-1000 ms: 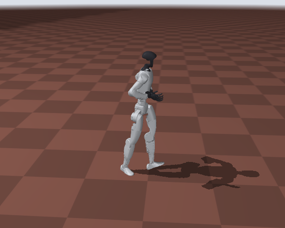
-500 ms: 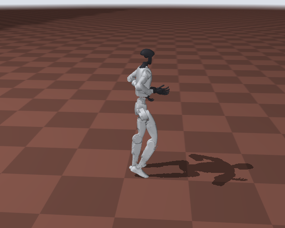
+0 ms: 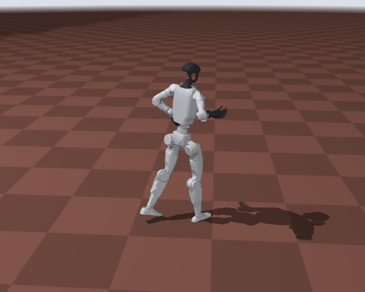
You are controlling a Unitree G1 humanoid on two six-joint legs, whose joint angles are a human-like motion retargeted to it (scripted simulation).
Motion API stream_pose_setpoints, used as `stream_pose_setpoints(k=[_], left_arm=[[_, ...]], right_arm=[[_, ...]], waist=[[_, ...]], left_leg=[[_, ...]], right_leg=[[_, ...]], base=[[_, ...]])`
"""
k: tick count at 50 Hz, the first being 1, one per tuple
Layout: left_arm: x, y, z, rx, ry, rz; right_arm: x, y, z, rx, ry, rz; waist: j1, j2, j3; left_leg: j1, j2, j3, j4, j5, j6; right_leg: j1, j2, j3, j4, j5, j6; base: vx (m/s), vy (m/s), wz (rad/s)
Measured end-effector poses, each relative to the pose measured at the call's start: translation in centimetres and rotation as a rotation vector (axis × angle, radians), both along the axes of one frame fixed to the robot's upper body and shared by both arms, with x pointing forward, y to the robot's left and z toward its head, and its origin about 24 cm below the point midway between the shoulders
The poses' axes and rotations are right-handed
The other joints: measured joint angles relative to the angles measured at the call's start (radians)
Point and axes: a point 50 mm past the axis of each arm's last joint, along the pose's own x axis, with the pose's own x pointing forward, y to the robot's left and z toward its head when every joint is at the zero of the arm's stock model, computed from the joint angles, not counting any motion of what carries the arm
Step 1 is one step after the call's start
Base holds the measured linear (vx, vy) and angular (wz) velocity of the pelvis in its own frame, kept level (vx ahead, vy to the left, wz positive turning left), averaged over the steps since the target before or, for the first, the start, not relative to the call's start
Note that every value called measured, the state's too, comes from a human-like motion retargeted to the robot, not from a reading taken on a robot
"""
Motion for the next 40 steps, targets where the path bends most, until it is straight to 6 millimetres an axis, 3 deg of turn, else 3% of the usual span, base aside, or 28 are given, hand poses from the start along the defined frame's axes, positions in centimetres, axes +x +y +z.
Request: stream_pose_setpoints(k=[3, 5, 8, 11, 14, 18, 22, 25, 29, 33, 37, 40], left_arm=[[-0.2, 0.0, -0.1, -0.002, 0.006, -0.001], [-0.3, 0.1, -0.1, -0.002, 0.004, -0.006], [0.0, 0.3, 0.1, 0.003, -0.014, -0.004], [0.3, 0.6, 0.3, 0.014, -0.038, 0.006], [0.4, 0.9, 0.5, 0.023, -0.042, 0.029], [0.9, 1.2, 0.5, 0.031, -0.042, 0.039], [1.1, 1.4, 0.6, 0.039, -0.049, 0.06], [1.2, 1.3, 0.7, 0.035, -0.057, 0.063], [1.4, 0.7, 0.7, 0.021, -0.085, 0.03], [1.2, 0.0, 0.7, 0.002, -0.104, -0.009], [0.9, -0.4, 0.6, -0.009, -0.081, -0.036], [0.8, -0.4, 0.4, -0.011, -0.037, -0.043]], right_arm=[[-0.1, 0.4, -0.2, 0.03, 0.02, 0.017], [0.0, 0.8, -0.5, 0.045, 0.038, 0.04], [0.1, 1.3, -0.8, 0.064, 0.056, 0.074], [0.1, 1.6, -1.1, 0.077, 0.064, 0.089], [0.0, 1.6, -1.4, 0.068, 0.069, 0.077], [0.1, 1.6, -1.5, 0.01, 0.064, 0.067], [0.1, 1.6, -1.6, 0.014, 0.06, 0.055], [0.0, 1.5, -1.7, 0.051, 0.06, 0.043], [0.1, 1.4, -1.8, 0.098, 0.042, 0.043], [-0.2, 1.2, -1.8, 0.099, 0.028, 0.062], [-0.2, 1.1, -1.8, 0.071, 0.037, 0.071], [0.0, 0.8, -1.7, 0.076, 0.057, 0.052]], waist=[[0.032, -0.033, -0.032], [0.051, -0.043, -0.059], [0.099, -0.052, -0.071], [0.167, -0.048, -0.064], [0.234, -0.04, -0.051], [0.31, 0.0, -0.015], [0.347, 0.067, 0.012], [0.348, 0.081, 0.012], [0.311, 0.073, -0.008], [0.26, 0.095, -0.024], [0.23, 0.128, -0.056], [0.198, 0.14, -0.052]], left_leg=[[-0.177, -0.038, 0.142, 0.29, 0.111, 0.005], [-0.33, -0.011, 0.289, 0.493, 0.159, 0.038], [-0.487, 0.088, 0.505, 0.67, 0.09, 0.136], [-0.588, 0.128, 0.587, 0.677, -0.048, 0.168], [-0.64, 0.085, 0.59, 0.492, -0.081, 0.149], [-0.596, 0.046, 0.641, 0.04, 0.016, 0.106], [-0.56, 0.08, 0.8, -0.253, 0.077, -0.002], [-0.553, 0.068, 0.876, -0.326, 0.086, -0.06], [-0.508, 0.047, 0.818, -0.326, 0.054, -0.036], [-0.402, 0.077, 0.721, -0.326, -0.007, -0.013], [-0.351, 0.144, 0.636, -0.316, -0.049, -0.003], [-0.321, 0.169, 0.577, -0.287, -0.083, -0.01]], right_leg=[[0.028, -0.049, -0.027, -0.001, -0.04, 0.004], [0.027, -0.07, -0.053, 0.001, -0.064, 0.006], [0.031, -0.076, -0.076, 0.01, -0.097, 0.017], [0.038, -0.046, -0.074, 0.019, -0.122, 0.018], [0.055, -0.034, -0.069, 0.025, -0.141, 0.018], [0.117, -0.006, -0.088, 0.021, -0.176, 0.014], [0.214, 0.091, -0.127, 0.011, -0.219, -0.006], [0.27, 0.13, -0.153, 0.014, -0.236, -0.01], [0.315, 0.156, -0.17, 0.058, -0.199, -0.014], [0.305, 0.189, -0.166, 0.253, -0.039, -0.036], [0.069, 0.22, -0.121, 0.711, 0.115, -0.033], [-0.095, 0.216, -0.095, 0.951, 0.109, -0.063]], base=[[0.49, -0.21, 0.57], [0.43, -0.17, 0.68], [0.41, -0.2, 0.39], [0.4, -0.23, -0.02], [0.42, -0.07, -0.04], [0.48, 0.07, 0.04], [0.54, 0.0, 0.2], [0.57, -0.01, 0.5], [0.63, 0.0, 0.83], [0.7, 0.01, 0.91], [0.63, 0.01, 0.71], [0.57, 0.01, 0.87]])
